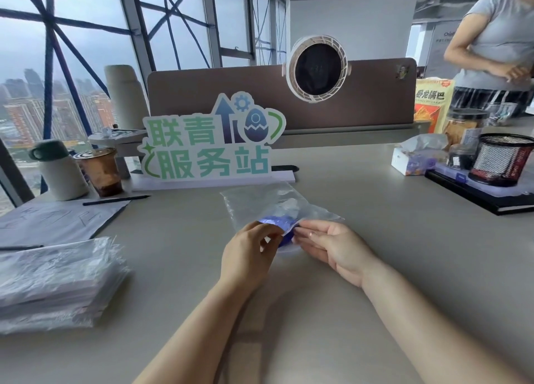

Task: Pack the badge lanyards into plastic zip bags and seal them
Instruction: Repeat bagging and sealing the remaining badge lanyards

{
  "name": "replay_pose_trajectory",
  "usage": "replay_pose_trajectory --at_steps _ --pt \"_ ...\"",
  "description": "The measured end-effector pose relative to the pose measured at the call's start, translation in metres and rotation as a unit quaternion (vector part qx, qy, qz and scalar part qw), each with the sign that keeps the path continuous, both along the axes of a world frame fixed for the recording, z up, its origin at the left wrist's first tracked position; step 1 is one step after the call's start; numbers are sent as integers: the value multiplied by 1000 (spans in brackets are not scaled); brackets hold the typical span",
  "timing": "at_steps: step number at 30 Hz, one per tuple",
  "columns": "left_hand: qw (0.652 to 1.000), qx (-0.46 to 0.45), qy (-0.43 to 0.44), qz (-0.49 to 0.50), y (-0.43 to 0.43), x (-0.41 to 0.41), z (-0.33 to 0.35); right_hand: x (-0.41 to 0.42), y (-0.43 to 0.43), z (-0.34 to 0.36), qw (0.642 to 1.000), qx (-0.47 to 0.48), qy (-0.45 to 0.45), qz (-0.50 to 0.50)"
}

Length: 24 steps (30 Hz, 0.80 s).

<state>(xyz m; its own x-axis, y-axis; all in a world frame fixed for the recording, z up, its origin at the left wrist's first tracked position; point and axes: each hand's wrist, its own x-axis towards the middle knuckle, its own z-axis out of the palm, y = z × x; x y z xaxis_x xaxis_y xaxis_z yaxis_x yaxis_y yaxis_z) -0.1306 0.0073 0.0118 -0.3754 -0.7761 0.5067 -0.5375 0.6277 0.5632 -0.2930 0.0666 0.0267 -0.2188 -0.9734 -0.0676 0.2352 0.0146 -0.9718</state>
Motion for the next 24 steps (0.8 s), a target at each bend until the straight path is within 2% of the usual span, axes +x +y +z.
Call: replay_pose_trajectory --at_steps 4,6,8,11,14,17,21,24 --pt "1000 9 1 10 -2 8 -1 -8 4 -6 978 -17 191 -75" --pt "1000 -1 -17 8 -3 15 -3 -16 6 -9 935 -27 328 -135" --pt "998 -17 -63 4 -6 23 -6 -28 7 -10 875 -42 442 -192" --pt "993 -7 -116 21 -7 32 -4 -42 6 -13 812 -76 543 -200" --pt "986 20 -163 24 -7 37 -3 -48 6 -16 789 -64 597 -130" --pt "985 36 -165 31 -11 37 -2 -48 2 -16 778 -16 622 -85" --pt "986 44 -146 65 -21 40 6 -44 -6 -6 752 -16 651 -102" --pt "989 29 -126 78 -31 45 24 -46 -7 17 755 -26 646 -107"
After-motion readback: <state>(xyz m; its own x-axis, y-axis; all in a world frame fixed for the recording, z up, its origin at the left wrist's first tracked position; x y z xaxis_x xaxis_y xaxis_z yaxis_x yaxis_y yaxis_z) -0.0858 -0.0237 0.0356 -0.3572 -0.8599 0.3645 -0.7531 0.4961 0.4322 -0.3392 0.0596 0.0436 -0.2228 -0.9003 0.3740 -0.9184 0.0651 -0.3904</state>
